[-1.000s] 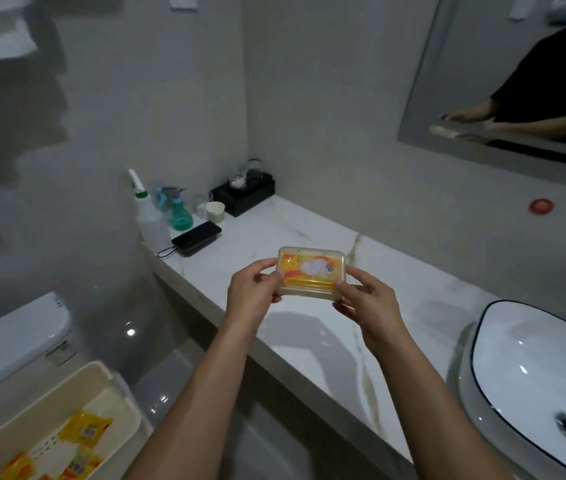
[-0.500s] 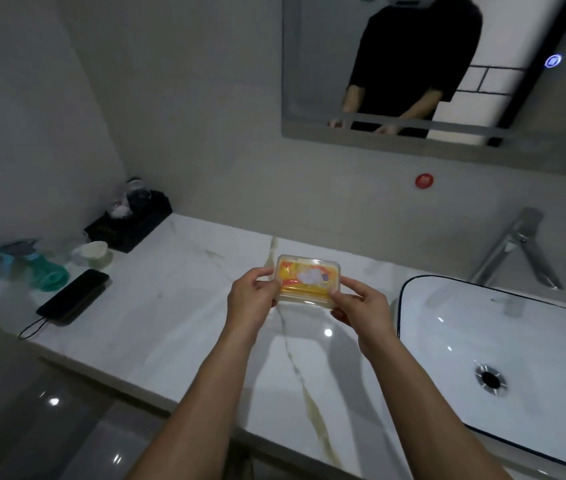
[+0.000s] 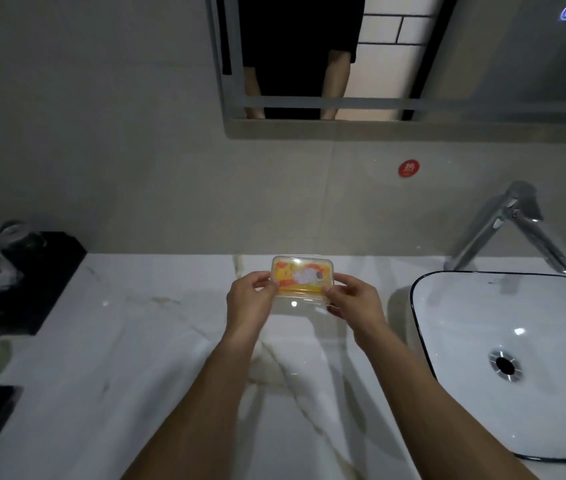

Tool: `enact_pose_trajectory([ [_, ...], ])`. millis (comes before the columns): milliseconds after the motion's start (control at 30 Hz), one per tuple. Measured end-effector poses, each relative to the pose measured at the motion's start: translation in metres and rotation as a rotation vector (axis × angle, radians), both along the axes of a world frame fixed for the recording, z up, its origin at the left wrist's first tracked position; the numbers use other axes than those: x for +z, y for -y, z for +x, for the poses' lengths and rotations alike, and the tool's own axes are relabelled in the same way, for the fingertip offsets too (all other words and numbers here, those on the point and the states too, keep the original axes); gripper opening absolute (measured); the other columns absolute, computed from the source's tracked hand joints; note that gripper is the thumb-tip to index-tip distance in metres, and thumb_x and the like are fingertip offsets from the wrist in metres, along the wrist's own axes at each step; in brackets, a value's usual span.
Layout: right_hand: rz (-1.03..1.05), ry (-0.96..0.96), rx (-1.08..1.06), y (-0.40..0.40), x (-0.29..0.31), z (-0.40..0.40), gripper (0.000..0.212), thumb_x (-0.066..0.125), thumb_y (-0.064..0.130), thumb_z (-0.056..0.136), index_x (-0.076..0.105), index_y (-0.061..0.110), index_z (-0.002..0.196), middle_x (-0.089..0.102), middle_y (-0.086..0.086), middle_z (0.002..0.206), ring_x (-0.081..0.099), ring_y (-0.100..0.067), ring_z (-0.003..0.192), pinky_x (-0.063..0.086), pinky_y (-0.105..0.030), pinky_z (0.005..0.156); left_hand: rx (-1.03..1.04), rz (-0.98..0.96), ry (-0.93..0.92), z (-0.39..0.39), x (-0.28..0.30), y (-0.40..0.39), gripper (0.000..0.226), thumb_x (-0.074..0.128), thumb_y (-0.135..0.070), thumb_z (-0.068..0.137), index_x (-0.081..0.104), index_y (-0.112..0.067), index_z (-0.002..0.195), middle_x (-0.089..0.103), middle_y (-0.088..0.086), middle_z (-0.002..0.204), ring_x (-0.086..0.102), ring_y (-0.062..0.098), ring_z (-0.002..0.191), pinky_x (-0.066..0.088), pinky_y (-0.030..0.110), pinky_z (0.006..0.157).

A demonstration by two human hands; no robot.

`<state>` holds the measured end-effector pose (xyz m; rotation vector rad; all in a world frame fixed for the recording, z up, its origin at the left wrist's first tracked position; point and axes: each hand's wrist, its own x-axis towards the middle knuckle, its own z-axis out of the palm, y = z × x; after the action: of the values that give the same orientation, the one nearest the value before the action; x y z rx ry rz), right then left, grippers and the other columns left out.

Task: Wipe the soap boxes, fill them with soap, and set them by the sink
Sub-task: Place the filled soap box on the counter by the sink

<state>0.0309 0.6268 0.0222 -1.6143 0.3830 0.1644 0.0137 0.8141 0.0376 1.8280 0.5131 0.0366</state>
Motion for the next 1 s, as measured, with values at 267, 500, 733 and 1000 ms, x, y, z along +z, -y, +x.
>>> enact_pose_trajectory([
  [267,-0.157,-0.090,0.016,-0.014,-0.044,0.057,0.042,0.072,0.009,0.089,0.064,0.010,0.130,0.072,-0.010,0.101,0.070,-0.027,0.094,0.059,-0.045,0.090,0.047,0.085,-0.103,0.058,-0.047,-0.004,0.025,0.066,-0.021,0.087,0.075,-0.018,0.110,0.074,-0.001,0.107,0.066,0.020,0.101,0.052,0.030,0.092],
  [500,-0.205,-0.196,0.046,-0.020,-0.079,0.112,0.038,0.073,0.011,0.086,0.067,0.016,0.123,0.072,-0.001,0.085,0.068,-0.017,0.063,0.060,-0.034,0.063,-0.002,0.154,-0.223,0.110,-0.086,-0.002,0.018,0.063,-0.027,0.091,0.075,-0.021,0.104,0.075,0.001,0.106,0.069,0.023,0.098,0.054,0.031,0.089],
  [733,-0.238,-0.189,0.075,-0.029,-0.108,0.152,0.040,0.071,0.007,0.084,0.068,0.011,0.124,0.073,-0.010,0.089,0.074,-0.033,0.073,0.062,-0.046,0.081,-0.050,0.288,-0.256,0.146,-0.103,-0.001,0.021,0.059,-0.012,0.087,0.076,-0.010,0.099,0.075,0.015,0.098,0.071,0.031,0.092,0.056,0.035,0.080],
  [1000,-0.325,-0.205,0.113,-0.029,-0.126,0.176,0.047,0.070,-0.004,0.074,0.072,0.011,0.118,0.074,-0.015,0.099,0.072,-0.034,0.093,0.059,-0.045,0.089,0.009,0.292,-0.246,0.167,-0.107,0.004,0.036,0.054,-0.006,0.087,0.070,-0.019,0.117,0.072,0.010,0.115,0.067,0.030,0.104,0.054,0.035,0.086],
])
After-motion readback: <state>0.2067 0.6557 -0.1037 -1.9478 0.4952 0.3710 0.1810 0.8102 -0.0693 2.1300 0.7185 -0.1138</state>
